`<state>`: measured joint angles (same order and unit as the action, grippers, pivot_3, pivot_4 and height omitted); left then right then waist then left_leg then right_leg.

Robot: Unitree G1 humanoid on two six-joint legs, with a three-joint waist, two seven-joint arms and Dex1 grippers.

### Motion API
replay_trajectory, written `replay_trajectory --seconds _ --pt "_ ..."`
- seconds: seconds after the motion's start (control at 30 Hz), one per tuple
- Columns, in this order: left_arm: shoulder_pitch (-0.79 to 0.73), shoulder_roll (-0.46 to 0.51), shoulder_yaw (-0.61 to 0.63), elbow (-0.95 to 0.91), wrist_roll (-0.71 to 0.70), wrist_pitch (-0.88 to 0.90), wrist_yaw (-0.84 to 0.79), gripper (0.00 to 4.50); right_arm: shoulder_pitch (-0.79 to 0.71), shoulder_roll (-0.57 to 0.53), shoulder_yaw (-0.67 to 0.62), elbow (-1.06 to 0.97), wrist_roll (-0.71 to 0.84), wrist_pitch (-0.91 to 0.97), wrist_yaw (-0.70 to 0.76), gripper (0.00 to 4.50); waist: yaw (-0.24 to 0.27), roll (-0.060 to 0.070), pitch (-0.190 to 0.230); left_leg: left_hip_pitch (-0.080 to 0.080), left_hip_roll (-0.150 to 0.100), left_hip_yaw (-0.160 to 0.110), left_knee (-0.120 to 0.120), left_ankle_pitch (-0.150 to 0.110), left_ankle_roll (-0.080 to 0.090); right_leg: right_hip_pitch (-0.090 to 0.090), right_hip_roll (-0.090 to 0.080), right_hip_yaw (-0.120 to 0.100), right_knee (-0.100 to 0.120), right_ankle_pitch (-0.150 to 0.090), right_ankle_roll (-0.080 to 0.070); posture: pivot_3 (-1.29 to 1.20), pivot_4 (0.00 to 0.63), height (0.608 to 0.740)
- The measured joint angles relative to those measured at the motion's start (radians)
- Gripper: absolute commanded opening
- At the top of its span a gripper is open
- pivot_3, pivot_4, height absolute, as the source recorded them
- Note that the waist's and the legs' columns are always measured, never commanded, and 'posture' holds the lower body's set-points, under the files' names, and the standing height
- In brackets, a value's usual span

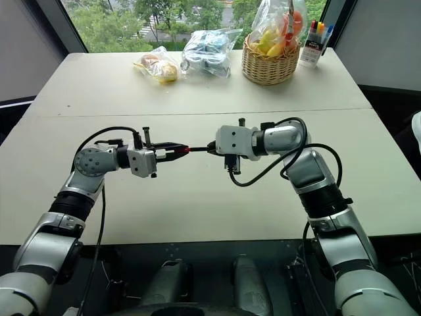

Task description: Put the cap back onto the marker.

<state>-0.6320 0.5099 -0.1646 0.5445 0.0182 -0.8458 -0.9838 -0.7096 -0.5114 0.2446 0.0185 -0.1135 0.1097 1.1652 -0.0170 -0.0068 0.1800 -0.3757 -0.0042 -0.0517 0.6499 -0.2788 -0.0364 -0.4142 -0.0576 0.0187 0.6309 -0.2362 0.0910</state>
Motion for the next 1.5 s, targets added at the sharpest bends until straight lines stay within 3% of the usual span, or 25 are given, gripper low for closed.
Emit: replay_trajectory --seconds 0.27,1.5 --pt "0.084 -0.013 0.013 -0.106 -0.029 0.103 0.044 0.00 0.015 0.001 0.001 -0.036 0.000 0.039 -0.008 0.06 0.002 0.000 0.000 0.000 0.000 0.000 0.000 0.000 0.000 0.000 0.000 0.000 0.000 0.000 0.000 0.00 0.150 0.740" --pt "0.082 -0.035 0.014 -0.142 -0.030 0.182 -0.006 0.00 0.021 -0.010 -0.004 -0.056 -0.005 0.081 0.024 0.06 0.002 0.000 0.000 0.000 0.000 0.000 0.000 0.000 0.000 0.000 0.000 0.000 0.000 0.000 0.000 0.00 0.150 0.740"
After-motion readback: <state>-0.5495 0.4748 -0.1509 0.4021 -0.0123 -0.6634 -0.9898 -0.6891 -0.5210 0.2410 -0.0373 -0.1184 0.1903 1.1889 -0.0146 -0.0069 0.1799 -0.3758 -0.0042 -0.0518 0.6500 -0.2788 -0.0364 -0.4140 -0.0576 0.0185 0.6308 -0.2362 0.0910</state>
